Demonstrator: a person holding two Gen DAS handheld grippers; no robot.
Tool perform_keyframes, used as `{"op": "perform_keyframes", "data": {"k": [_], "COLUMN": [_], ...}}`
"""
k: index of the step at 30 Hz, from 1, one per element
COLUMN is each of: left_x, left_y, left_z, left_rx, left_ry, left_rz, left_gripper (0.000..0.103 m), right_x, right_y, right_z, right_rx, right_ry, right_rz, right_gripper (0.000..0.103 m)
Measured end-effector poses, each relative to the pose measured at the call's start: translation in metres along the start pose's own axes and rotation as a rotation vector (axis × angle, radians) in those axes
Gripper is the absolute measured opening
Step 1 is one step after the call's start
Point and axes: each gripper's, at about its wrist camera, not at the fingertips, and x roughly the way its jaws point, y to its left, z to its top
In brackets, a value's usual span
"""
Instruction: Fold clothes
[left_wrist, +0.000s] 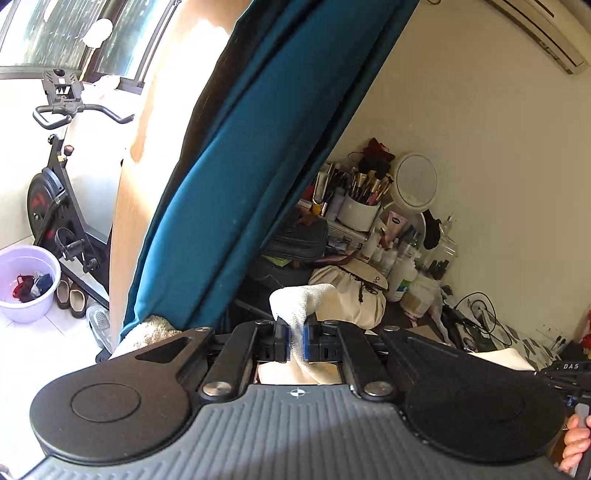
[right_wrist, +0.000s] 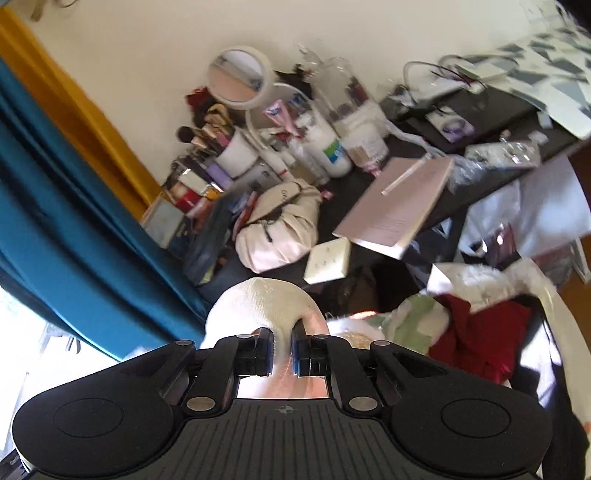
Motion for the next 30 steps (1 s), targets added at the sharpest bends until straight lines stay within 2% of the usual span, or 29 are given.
{"op": "perform_keyframes", "data": {"k": [2,6,8,11,14,17,20,23,27,30], "left_x": [0.000,-0.023,-0.044,-0.082,-0.109,-0.111,-0.096,-0.080,-0.038,-0.022], "left_y": [0.001,-0.010,-0.018,-0.023,-0.025,-0.028,-0.023,-0.006,0.016,0.032], "left_z": [0.017,0.071,0.099,0.141,0.147,0.129,0.104,0.058,-0.028,-0.082], "left_rx": [0.004,0.060,0.086,0.062,0.083,0.115,0.113,0.048,0.013,-0.008], "left_ry": [-0.025,-0.210,-0.332,-0.474,-0.538,-0.516,-0.403,-0.218,0.064,0.229], "left_rz": [-0.012,-0.038,-0.054,-0.096,-0.109,-0.104,-0.083,-0.026,0.162,0.251], "left_gripper": [0.006,0.006,0.006,0.006,0.006,0.006,0.006,0.006,0.006,0.006], "right_x": [-0.001,-0.012,-0.033,-0.070,-0.106,-0.124,-0.111,-0.070,0.006,0.055], "right_y": [0.016,0.058,0.080,0.107,0.113,0.110,0.086,0.038,-0.042,-0.107], "right_z": [0.009,0.049,0.069,0.097,0.112,0.108,0.092,0.061,-0.030,-0.114], "right_rx": [-0.034,-0.073,-0.127,-0.172,-0.179,-0.217,-0.219,-0.117,0.050,0.245], "right_ry": [-0.033,-0.130,-0.226,-0.378,-0.491,-0.505,-0.353,-0.099,0.272,0.539], "right_rz": [0.041,0.158,0.222,0.301,0.353,0.340,0.260,0.144,-0.064,-0.223], "right_gripper": [0.008,0.008,0.007,0.007,0.008,0.008,0.008,0.008,0.009,0.011]}}
